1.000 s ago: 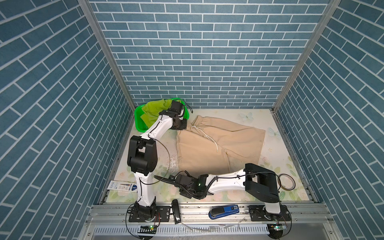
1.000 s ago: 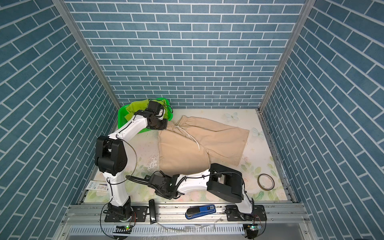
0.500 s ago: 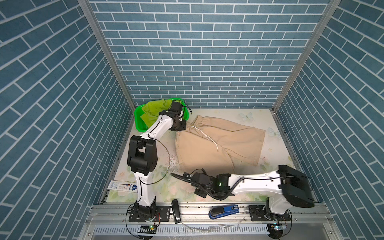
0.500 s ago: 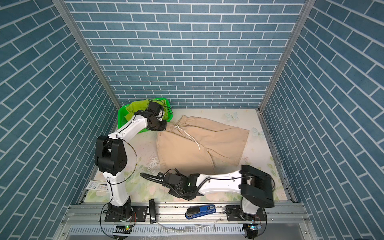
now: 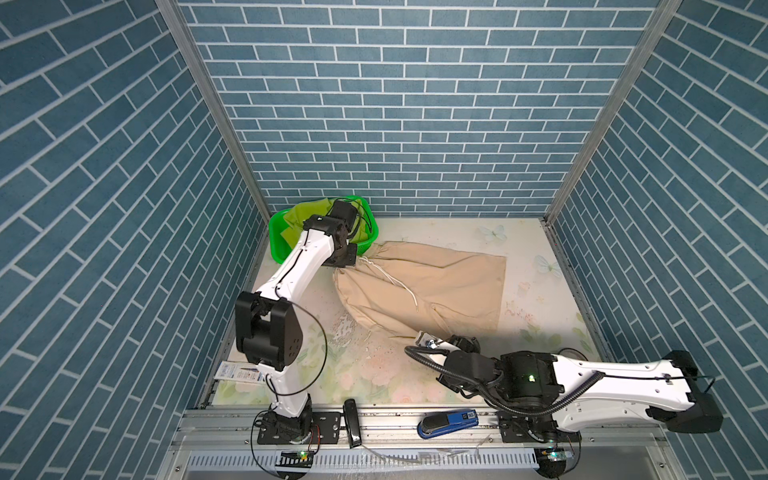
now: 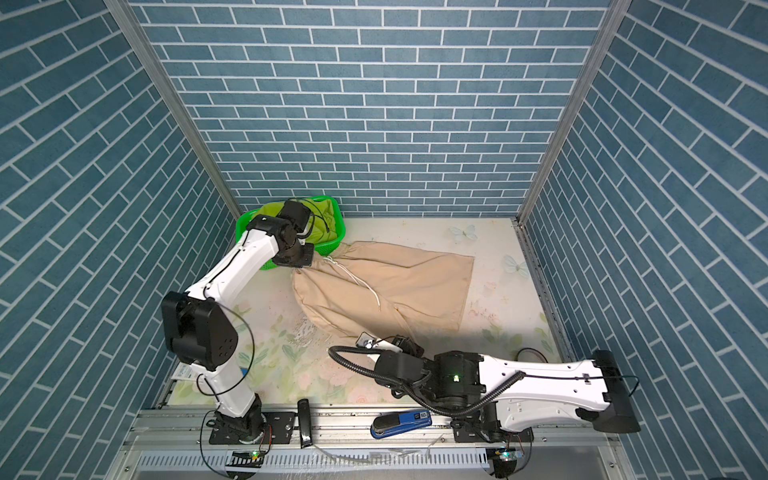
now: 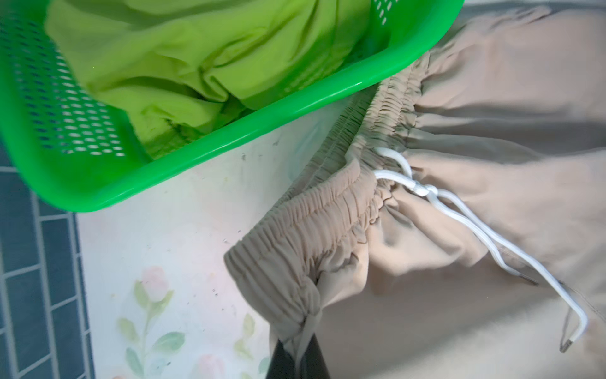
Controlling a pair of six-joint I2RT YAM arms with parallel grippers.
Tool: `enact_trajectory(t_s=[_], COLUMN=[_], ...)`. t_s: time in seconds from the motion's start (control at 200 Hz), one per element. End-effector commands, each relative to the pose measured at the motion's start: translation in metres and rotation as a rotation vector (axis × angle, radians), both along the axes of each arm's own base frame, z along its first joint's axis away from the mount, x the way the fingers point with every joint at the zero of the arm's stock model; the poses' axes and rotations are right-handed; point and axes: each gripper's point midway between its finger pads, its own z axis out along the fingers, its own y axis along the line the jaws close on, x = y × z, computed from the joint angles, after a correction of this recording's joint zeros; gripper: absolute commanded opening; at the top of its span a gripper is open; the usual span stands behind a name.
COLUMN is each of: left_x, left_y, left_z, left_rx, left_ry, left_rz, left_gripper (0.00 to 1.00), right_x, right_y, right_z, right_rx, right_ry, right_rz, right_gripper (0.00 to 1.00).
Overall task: Fold and stack the shorts
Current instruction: 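Lift the leg hem with the right gripper and fold it toward the left gripper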
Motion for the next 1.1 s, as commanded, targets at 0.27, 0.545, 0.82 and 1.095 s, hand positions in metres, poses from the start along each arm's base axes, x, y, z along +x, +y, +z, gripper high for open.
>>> enact_trajectory(t_s=[0.27,0.545,0.82,1.095], left_x=[-0.097,-0.155,-0.186,-0.175], left_y=[0.045,0.065,0.076,0.078], left_z=[0.008,0.017,0.023,0.007], left_rx=[0.095,0.109,0.106,0.179], left_ry=[0.122,0.145,0.126,0.227], left_rz=[0.128,0.186,0.228,0.199], left_gripper=[0.0,0.0,0.05,0.05], right_x=[0.028,0.018,0.038,0.088], right_y=[-0.073,-0.065,-0.078,-0.053], right_z=[0.046,0.055,0.075,0.057], right_rx=[0.106,0.023,0.001,-0.024], right_ry=[-0.213,-0.155,-0.137,0.048], right_rz=[-0.143,-0.072,-0.101,-0.066], right_gripper=[0.0,0.0,0.0,0.0])
